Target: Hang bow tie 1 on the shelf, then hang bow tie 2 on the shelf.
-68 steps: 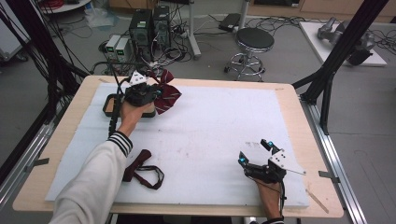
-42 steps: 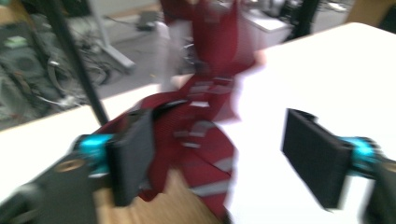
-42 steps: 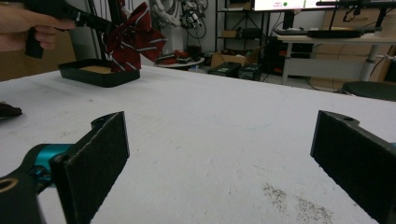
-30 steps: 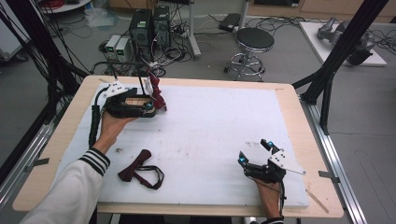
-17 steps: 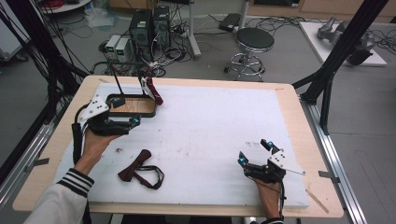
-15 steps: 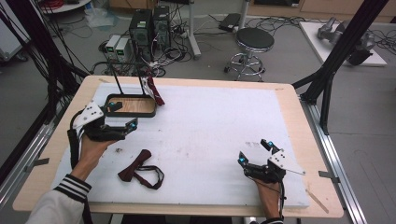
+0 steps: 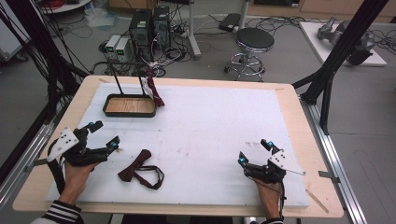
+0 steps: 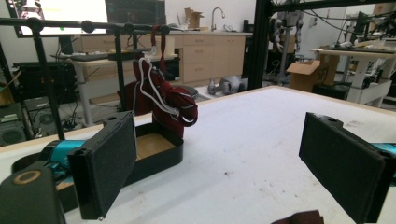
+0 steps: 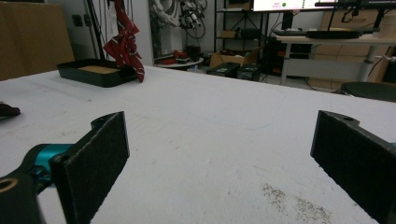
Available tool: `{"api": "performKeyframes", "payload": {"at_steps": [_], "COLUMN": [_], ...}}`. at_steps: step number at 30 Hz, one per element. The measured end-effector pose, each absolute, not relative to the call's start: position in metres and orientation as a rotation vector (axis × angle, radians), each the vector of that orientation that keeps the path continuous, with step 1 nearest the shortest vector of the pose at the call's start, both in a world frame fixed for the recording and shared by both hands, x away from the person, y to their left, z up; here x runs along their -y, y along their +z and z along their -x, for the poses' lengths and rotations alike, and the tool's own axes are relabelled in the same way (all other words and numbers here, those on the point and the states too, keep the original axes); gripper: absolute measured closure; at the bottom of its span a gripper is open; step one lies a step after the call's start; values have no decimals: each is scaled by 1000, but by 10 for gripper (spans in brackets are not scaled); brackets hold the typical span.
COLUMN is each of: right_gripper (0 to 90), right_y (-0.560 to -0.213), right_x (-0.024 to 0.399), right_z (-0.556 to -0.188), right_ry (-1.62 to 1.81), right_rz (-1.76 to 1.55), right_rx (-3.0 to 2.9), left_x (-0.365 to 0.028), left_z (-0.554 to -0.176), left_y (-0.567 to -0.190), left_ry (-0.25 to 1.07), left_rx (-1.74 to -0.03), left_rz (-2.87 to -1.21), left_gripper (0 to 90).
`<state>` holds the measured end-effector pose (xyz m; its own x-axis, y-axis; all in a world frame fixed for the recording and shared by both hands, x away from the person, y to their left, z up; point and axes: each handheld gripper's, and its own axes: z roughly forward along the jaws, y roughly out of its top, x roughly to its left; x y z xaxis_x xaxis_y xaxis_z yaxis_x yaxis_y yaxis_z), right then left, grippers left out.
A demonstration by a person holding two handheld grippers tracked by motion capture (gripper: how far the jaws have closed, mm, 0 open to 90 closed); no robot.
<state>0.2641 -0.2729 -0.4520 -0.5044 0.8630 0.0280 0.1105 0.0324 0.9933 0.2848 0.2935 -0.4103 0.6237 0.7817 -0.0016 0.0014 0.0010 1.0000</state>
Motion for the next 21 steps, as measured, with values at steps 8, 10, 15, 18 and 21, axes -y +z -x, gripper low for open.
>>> {"api": "performKeyframes", "payload": {"at_steps": [8, 10, 15, 18, 21], "right_gripper": [36, 36, 36, 36, 36], "right_y": [-452, -452, -452, -452, -452], "right_x": [273, 273, 273, 273, 273], "right_z": [-264, -264, -264, -264, -264], "right_ry": [1530, 1529, 1530, 1529, 1531], "right_rz": [-996, -991, -993, -995, -1004], "right_rx": [-1688, -1686, -1685, -1685, -1684], "left_x": [-298, -298, -297, -297, -298], "left_z": [-287, -287, -285, -284, -282], "left_y": [-415, -415, -411, -410, -408], "left_ry": [705, 704, 714, 713, 713], "left_rx": [-719, -721, -706, -707, -703], "left_rz": [-1468, -1463, -1481, -1488, -1510], "left_gripper": [119, 119, 119, 119, 119]}}
